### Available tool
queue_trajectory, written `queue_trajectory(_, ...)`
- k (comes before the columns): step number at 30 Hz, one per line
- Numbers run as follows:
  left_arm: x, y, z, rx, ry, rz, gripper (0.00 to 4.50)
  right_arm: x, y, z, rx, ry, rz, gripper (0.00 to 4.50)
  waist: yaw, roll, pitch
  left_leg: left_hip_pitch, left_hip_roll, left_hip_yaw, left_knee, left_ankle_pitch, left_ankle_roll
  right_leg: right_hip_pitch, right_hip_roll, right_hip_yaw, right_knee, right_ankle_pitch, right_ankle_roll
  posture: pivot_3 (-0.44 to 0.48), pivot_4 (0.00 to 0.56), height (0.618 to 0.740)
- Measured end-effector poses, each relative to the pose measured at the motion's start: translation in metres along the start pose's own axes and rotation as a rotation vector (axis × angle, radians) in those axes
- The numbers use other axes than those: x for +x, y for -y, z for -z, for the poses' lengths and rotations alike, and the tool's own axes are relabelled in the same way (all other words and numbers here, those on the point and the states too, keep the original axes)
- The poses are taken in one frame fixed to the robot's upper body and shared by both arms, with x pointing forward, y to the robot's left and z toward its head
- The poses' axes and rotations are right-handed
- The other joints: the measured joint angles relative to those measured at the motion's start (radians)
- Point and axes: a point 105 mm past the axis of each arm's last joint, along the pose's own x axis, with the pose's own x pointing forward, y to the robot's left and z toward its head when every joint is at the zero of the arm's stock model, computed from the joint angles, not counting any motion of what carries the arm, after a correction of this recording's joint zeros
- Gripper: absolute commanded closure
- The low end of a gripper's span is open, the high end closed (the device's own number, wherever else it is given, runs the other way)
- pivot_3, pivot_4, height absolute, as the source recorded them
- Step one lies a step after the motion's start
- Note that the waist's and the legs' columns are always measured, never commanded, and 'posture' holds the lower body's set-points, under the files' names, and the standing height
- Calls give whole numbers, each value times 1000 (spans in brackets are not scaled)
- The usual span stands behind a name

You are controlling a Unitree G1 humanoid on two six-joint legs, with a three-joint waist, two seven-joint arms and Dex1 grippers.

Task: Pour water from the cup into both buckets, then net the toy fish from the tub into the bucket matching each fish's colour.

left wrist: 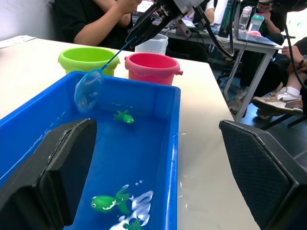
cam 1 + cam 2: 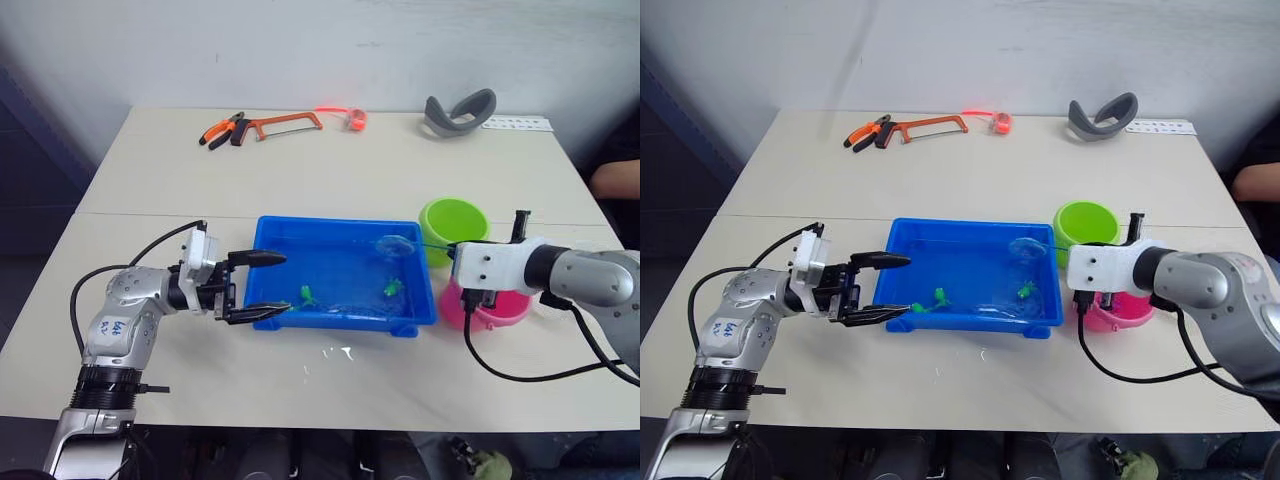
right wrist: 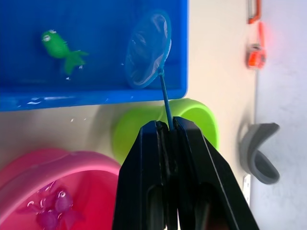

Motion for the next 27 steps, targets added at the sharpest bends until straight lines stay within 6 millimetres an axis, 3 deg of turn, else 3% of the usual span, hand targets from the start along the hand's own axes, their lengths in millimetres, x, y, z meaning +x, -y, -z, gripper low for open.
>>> queue_trajectory(10,1,0,0,14,2,-3,48,-7,-19,-10,166,-20,-202,4500,1,0,0,0,0,-1,0,0,0,0,-1,0,0,0,0,0,150,740)
queue_trajectory(16,1,0,1,9,6,-12,48,-10,-35,-5,469,-83,-293,4500,1,0,0,0,0,-1,0,0,0,0,-2,0,0,0,0,0,150,740)
queue_trajectory(27,3,-1,1,11,11,-29,48,-8,-46,-9,700,-84,-381,4500,2,0,0,0,0,-2,0,0,0,0,-2,-1,0,0,0,0,150,740)
